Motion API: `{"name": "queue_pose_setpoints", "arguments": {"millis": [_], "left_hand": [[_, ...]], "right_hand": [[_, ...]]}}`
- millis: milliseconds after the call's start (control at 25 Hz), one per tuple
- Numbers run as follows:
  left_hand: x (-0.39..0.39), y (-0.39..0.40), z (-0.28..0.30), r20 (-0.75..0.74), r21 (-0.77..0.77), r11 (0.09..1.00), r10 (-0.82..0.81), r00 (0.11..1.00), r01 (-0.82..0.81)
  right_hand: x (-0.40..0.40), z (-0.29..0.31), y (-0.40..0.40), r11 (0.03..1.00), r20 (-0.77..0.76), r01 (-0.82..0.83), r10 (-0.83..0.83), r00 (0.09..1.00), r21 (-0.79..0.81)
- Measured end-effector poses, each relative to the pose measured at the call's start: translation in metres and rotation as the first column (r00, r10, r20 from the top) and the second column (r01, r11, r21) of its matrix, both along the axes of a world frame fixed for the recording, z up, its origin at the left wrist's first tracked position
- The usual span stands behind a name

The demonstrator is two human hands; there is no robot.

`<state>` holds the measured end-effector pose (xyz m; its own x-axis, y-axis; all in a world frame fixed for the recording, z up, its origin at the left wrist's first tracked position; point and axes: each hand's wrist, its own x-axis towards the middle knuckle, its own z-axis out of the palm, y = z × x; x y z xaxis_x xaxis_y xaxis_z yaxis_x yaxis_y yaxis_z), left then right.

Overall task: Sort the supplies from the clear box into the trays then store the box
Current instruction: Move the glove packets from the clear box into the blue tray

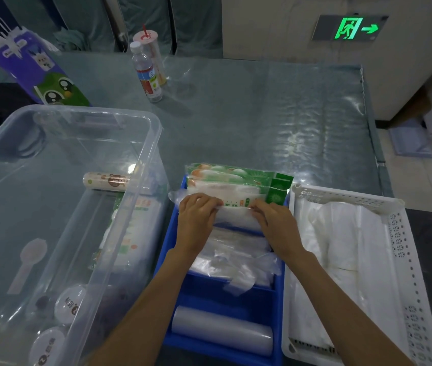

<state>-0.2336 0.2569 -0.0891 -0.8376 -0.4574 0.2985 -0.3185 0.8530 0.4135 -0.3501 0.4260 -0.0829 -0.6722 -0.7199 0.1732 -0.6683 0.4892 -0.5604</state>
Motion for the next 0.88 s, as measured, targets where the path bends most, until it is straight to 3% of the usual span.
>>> {"name": "queue_pose_setpoints", "arguments": {"millis": [200, 320, 480, 680, 800, 880], "left_hand": [[-0.003, 0.0, -0.007, 0.077, 0.009, 1.0, 0.018, 0.997, -0.019], [-0.008, -0.001, -0.006, 0.09, -0.008, 1.0, 0.022, 0.996, -0.022], [-0.012, -0.003, -0.006, 0.049, -0.068, 0.998, 0.001, 0.999, 0.002], [0.0, 0.008, -0.005, -0.01, -0.153, 0.986, 0.066, 0.998, -0.067], [0.016, 0.021, -0.011, -0.034, -0.194, 0.981, -0.006, 0.999, -0.001], [0.025, 0.026, -0.015, 0.026, -0.183, 0.982, -0.034, 0.999, 0.038]], "right_hand": [[-0.002, -0.007, -0.001, 0.994, -0.093, 0.005, 0.005, 0.996, 0.106], [-0.001, 0.002, -0.001, 0.989, -0.12, -0.119, 0.129, 0.984, 0.091], [-0.003, 0.001, -0.003, 0.933, 0.026, -0.256, 0.258, 0.966, 0.251], [-0.003, -0.003, -0.001, 0.927, 0.234, -0.292, 0.237, 0.943, 0.238], [-0.002, -0.001, -0.001, 0.918, 0.314, -0.302, 0.216, 0.925, 0.258], [-0.001, -0.001, -0.002, 0.911, 0.326, -0.309, 0.214, 0.921, 0.273]]}}
